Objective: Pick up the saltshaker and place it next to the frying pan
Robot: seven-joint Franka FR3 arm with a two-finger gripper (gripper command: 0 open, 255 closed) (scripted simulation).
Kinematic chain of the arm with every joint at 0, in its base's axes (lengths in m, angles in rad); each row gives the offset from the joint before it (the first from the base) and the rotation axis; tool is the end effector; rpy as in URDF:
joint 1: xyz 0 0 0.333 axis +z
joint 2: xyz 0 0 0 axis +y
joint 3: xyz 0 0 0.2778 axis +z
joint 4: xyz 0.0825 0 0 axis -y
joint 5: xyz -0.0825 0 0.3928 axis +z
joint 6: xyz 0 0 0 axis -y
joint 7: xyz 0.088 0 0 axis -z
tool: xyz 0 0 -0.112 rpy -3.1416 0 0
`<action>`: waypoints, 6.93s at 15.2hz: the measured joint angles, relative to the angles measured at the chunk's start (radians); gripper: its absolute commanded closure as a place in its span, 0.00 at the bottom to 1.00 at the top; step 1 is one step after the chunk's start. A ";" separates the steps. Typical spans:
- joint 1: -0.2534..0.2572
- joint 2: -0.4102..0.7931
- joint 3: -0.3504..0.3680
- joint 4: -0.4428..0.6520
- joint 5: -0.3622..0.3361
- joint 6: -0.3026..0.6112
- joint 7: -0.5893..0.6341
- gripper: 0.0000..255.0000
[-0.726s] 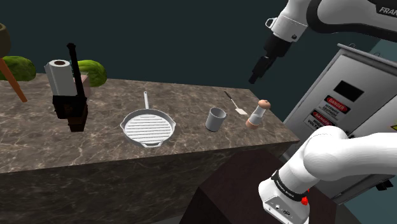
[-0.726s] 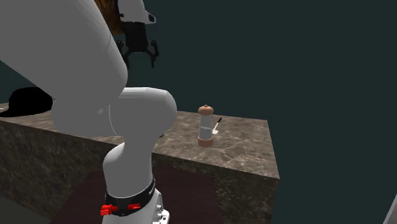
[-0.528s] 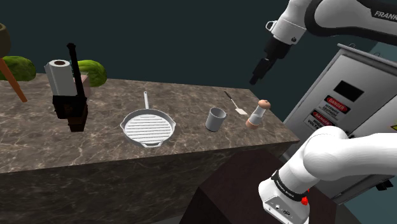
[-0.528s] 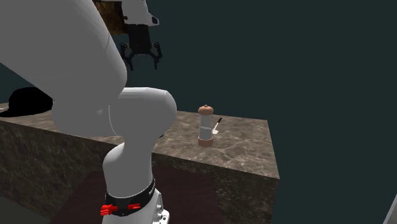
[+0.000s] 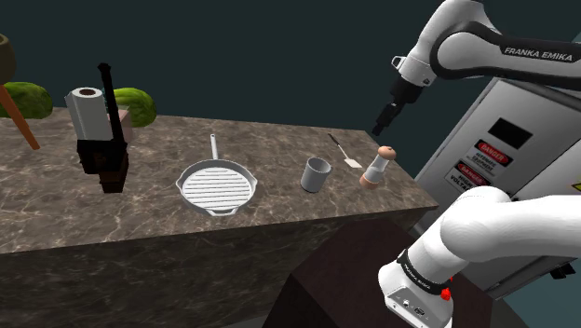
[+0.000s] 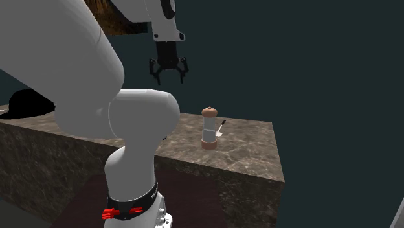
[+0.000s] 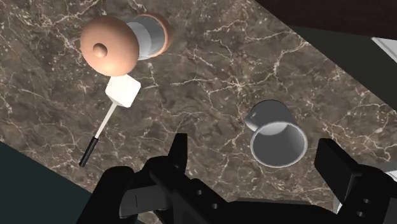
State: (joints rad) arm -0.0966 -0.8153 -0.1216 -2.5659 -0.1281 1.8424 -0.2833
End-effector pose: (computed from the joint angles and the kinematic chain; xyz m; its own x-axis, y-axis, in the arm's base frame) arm 0.3440 -0.0877 0.4888 0.9888 0.1296 0.0745 0.1253 -0.9903 0.0608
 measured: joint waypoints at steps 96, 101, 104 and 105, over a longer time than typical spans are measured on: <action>-0.032 0.343 -0.089 0.603 -0.034 -0.266 -0.164 1.00; 0.004 0.431 -0.022 0.669 0.001 -0.256 -0.068 1.00; 0.028 0.497 0.021 0.729 0.020 -0.258 -0.004 1.00; 0.035 0.510 0.034 0.732 0.023 -0.250 0.016 1.00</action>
State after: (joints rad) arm -0.0614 -0.3055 -0.0876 -1.8340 -0.1048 1.5928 -0.2675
